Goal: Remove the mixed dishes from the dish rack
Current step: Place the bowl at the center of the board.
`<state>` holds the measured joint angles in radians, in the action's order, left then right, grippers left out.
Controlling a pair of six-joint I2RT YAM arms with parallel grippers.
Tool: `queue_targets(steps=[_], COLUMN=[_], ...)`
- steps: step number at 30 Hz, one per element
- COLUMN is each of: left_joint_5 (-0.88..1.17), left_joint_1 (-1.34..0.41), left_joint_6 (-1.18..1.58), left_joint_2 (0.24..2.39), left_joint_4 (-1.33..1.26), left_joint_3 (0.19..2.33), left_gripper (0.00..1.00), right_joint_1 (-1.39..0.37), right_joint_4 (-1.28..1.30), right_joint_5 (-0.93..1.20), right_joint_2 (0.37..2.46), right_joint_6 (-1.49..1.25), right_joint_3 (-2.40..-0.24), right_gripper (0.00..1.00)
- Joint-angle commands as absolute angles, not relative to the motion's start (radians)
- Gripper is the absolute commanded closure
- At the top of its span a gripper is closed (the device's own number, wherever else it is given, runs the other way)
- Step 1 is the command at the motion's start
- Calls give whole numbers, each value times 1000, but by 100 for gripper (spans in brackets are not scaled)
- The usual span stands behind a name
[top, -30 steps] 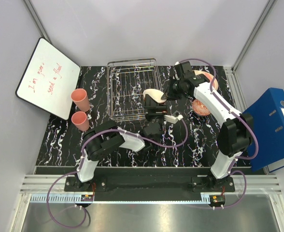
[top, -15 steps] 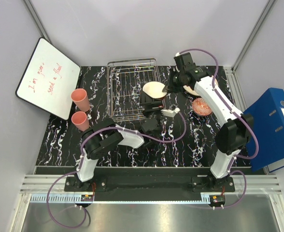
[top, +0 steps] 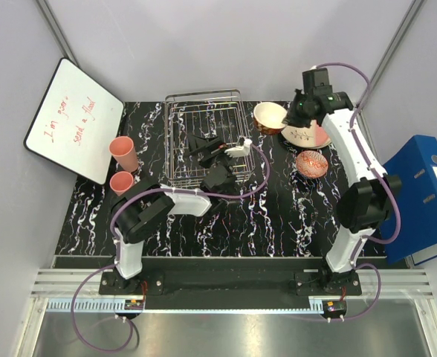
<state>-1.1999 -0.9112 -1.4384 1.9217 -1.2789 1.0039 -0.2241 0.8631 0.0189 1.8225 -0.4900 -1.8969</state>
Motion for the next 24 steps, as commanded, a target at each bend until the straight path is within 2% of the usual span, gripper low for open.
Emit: queue_targets(steps=[1, 7, 12, 15, 17, 18, 19, 20, 21, 22, 24], left_joint_5=[-1282, -1363, -1450, -1416, -1347, -1253, -1015, -935, -916, -980, -970], left_joint_1=[-905, -881, -896, -952, -971, -965, -890, -861, -859, -897, -920], left_joint_6=[-1382, -1348, -1316, -1130, -665, -380, 55, 130, 91, 45, 6], left_joint_2=[1888, 1855, 1766, 1631, 1539, 1454, 1434, 1411, 1395, 1382, 1374], left_joint_4=[-1667, -1669, -1600, -1290, -646, -265, 263, 337, 333, 309, 323], left_joint_3=[1026, 1034, 1078, 1089, 1133, 1290, 1368, 1408, 1419, 1417, 1439], left_gripper=[1, 1, 1, 1, 1, 1, 1, 1, 1, 1, 1], right_joint_1=[-151, -123, -121, -120, -120, -120, -120, -120, -120, -121, -120], right_joint_4=[801, 786, 735, 707, 692, 689, 689, 690, 692, 698, 712], right_joint_5=[-28, -121, -172, -181, -179, -181, -187, -190, -195, -201, -213], right_joint_2=[1707, 1634, 1571, 1543, 1531, 1528, 1523, 1522, 1520, 1516, 1522], right_joint_6=[-508, -502, -525, -545, -554, -554, -552, -546, -543, -540, -528], right_joint_3=[-1891, -1772, -1592, -1534, -1522, -1522, -1528, -1531, -1535, -1543, -1549], right_gripper=[100, 100, 100, 100, 100, 100, 100, 100, 100, 100, 100])
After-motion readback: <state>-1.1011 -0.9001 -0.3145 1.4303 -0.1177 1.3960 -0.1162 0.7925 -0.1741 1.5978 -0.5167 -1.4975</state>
